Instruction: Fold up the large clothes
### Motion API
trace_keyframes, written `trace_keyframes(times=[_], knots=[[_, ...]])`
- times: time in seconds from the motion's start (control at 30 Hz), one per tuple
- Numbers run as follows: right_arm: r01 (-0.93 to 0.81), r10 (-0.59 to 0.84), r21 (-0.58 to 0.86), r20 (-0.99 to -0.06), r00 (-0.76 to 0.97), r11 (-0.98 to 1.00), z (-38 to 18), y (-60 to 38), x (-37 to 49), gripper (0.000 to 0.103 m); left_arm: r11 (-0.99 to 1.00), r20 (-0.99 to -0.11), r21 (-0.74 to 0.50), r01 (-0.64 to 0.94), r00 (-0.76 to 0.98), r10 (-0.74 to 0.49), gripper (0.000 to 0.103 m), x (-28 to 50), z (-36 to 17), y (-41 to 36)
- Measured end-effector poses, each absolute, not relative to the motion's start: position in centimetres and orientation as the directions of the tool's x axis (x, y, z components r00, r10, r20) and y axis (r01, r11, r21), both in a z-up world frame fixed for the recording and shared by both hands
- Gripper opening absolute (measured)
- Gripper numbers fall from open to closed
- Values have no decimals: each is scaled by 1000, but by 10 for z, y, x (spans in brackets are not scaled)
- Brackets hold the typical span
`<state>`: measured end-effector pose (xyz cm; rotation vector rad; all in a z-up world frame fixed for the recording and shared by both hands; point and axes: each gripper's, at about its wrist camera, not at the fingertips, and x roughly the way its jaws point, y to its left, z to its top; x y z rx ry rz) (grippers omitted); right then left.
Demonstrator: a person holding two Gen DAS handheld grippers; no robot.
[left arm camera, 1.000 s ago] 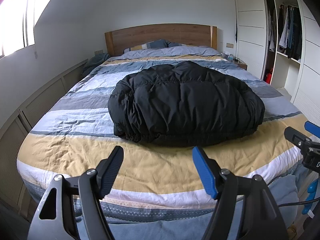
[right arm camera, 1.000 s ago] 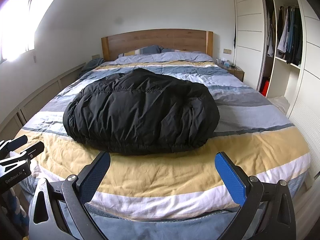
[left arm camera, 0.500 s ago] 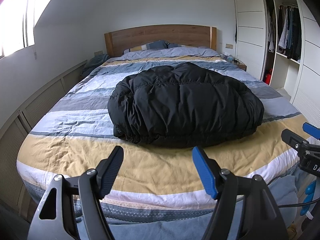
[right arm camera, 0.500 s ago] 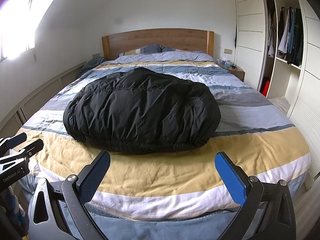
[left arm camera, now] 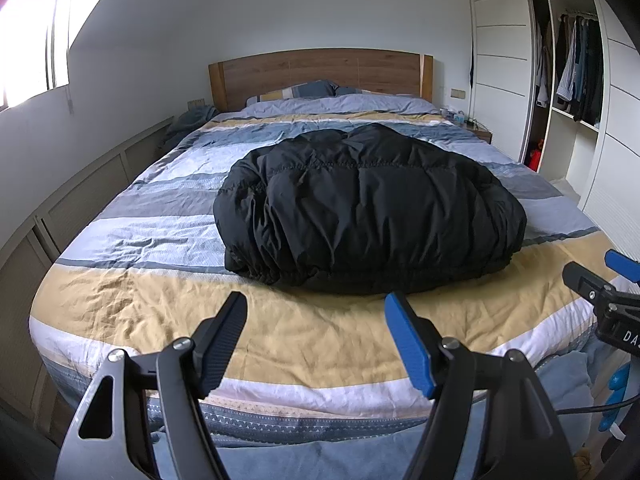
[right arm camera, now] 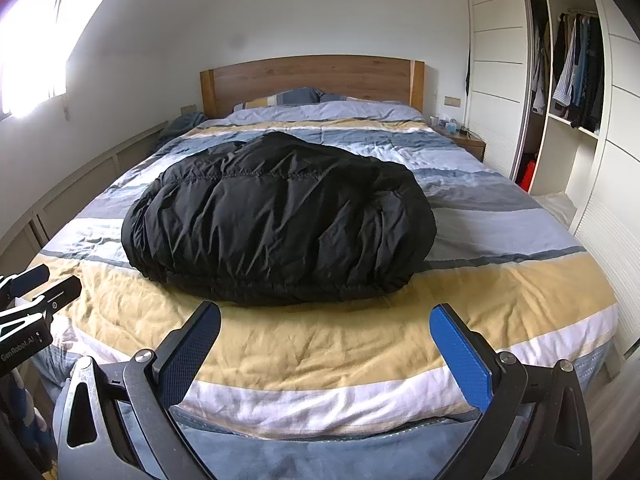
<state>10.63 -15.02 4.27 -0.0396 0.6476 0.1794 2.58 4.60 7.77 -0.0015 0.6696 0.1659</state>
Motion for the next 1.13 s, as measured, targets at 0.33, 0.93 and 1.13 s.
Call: trace_keyframes(times=[0.33, 0.93, 1.13], knots=[[-160, 134, 12, -607, 784, 987, 41, -154, 106, 103, 987, -619, 51, -154, 771, 152, 70, 26, 77, 46], [-152, 124, 6, -613, 780, 988, 36, -157, 108, 103, 986, -627, 54, -159, 763, 157, 70, 27, 74, 46], [-153, 123, 2, -610, 783, 988, 37, -156, 107, 103, 986, -631, 44, -158, 761, 150, 70, 26, 73, 47]])
